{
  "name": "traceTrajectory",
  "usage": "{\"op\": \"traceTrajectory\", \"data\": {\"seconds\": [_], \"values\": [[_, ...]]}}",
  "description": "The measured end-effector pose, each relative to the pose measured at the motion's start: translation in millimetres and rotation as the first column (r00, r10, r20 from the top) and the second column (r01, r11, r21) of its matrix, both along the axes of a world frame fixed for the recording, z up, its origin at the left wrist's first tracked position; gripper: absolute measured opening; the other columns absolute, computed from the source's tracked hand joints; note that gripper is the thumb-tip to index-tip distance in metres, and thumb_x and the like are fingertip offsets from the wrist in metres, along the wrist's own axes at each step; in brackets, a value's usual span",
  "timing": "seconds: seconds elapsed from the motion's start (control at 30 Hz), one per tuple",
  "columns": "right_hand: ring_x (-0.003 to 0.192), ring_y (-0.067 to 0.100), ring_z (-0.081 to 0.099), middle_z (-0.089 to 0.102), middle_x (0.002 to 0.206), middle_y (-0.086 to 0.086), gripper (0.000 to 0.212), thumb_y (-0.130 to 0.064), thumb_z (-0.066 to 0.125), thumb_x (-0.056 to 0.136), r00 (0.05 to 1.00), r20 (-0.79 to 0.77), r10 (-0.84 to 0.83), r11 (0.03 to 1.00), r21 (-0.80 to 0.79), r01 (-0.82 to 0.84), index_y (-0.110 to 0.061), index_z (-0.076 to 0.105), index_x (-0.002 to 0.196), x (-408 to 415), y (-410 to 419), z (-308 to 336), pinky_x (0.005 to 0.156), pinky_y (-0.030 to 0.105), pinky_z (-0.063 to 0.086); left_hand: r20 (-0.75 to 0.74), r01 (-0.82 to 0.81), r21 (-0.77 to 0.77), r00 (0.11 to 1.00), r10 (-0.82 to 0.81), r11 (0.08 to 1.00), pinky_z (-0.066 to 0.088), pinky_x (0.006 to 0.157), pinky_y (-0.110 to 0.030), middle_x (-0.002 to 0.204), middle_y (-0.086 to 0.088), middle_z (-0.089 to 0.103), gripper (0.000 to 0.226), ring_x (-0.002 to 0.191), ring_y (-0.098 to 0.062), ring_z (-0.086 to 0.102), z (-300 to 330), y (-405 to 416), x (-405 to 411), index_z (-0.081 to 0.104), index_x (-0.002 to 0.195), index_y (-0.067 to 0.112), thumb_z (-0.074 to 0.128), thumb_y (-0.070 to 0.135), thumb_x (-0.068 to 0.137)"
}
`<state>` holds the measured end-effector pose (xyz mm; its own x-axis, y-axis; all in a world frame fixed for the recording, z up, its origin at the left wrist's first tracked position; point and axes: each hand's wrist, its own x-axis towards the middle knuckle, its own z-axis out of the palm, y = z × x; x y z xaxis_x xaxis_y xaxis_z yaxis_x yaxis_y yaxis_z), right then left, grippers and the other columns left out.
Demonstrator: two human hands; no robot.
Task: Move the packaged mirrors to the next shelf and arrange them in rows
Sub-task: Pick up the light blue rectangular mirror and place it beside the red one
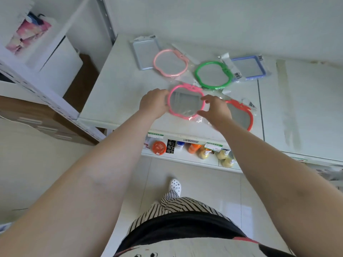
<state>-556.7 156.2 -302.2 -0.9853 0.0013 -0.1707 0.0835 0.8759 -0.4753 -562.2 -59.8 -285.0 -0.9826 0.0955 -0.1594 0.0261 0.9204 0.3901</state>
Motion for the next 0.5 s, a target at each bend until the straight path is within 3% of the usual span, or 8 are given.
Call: {"op": "traceTrajectory", "data": {"seconds": [0.5], "values": [[0.119, 0.025, 0.055, 0.060, 0.128, 0.003, 0.055, -0.030, 0.074, 0.079, 0.989, 0.041, -0.141, 0.990, 0.023, 0.141, -0.025, 0.055, 0.130, -59, -32, -2, 0.094, 0.038, 0.048, 0.075, 0.076, 0.033, 0.994, -0.078, 0.997, 0.045, 0.099, -0.038, 0.133, -0.009, 0.055, 0.052, 0.124, -0.029, 0.052, -19, -32, -69, 0.050, 0.134, 0.021, 0.064, 0.030, 0.084]]}}
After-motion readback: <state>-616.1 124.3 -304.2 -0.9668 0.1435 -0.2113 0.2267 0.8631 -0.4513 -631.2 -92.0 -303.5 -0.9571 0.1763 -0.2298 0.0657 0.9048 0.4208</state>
